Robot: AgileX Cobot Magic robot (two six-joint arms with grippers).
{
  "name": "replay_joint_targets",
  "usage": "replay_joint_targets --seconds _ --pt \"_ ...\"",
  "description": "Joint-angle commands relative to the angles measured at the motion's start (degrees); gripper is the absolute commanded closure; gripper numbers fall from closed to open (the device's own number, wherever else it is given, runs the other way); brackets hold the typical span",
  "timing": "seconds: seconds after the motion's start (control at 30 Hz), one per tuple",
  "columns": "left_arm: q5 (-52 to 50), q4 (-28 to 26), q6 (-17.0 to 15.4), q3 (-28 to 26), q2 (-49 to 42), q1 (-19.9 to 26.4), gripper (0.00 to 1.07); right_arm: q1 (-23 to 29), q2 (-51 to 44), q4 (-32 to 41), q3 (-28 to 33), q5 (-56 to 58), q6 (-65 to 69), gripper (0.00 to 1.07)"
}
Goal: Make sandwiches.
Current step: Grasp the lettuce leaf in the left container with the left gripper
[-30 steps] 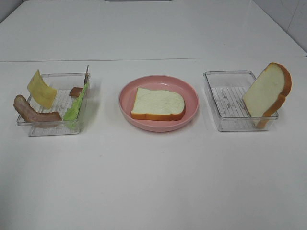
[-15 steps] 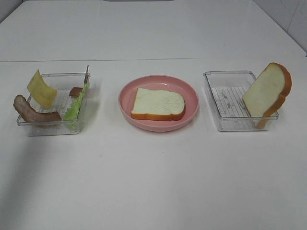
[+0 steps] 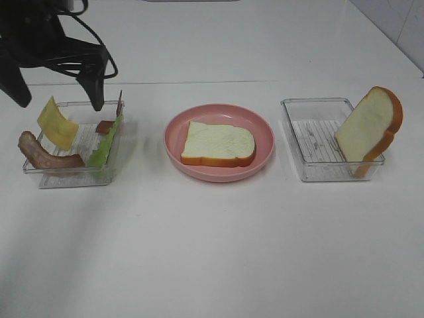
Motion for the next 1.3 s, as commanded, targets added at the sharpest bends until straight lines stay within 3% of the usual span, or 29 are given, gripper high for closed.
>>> replay_joint_targets --seconds 0.03,0.3,0.43,0.7,0.83,0.87,0.97,1.03,1.17,1.3 --pt "0.1 -0.5 -0.7 -2.5 3.2 -1.3 0.05 0.0 -1.3 0.0 0.1 -0.6 -0.6 0.23" --pt "0.0 -0.9 -0.7 -10.0 13.2 -3.2 0.05 0.0 -1.3 0.0 0.1 -0.6 -0.6 0.23" --pt "-1.3 -0.9 -0.7 -10.7 15.5 -3.2 0.05 0.0 -1.3 0.0 0.1 -0.6 -0.6 0.23" --pt "-2.3 -1.1 2.4 -10.7 18.3 -3.2 0.07 0.0 -1.3 0.0 0.1 -0.6 -0.6 0.23" --pt "-3.7 -1.1 2.7 -10.7 18.3 -3.2 0.22 0.0 -1.3 0.0 0.1 -0.6 -0.6 0.23" --pt "-3.4 -1.1 2.7 -10.7 18.3 -3.2 0.39 0.0 -1.3 0.0 0.1 -0.6 -0.6 0.23" --pt "-3.4 -1.1 2.7 -10.7 18.3 -3.2 0.48 0.0 -1.3 0.0 0.1 -0.6 -0.6 0.23" --pt "-3.3 -1.1 2.7 -10.7 18.3 -3.2 0.88 0.0 -1.3 0.0 0.1 -0.6 -0.6 0.23" --pt "-3.6 -1.1 2.3 -10.7 18.3 -3.2 0.96 0.0 -1.3 0.0 0.1 -0.6 -0.6 0.23" --pt "-3.4 -1.6 0.9 -10.7 18.3 -3.3 0.96 0.0 -1.3 0.0 0.1 -0.6 -0.6 0.23"
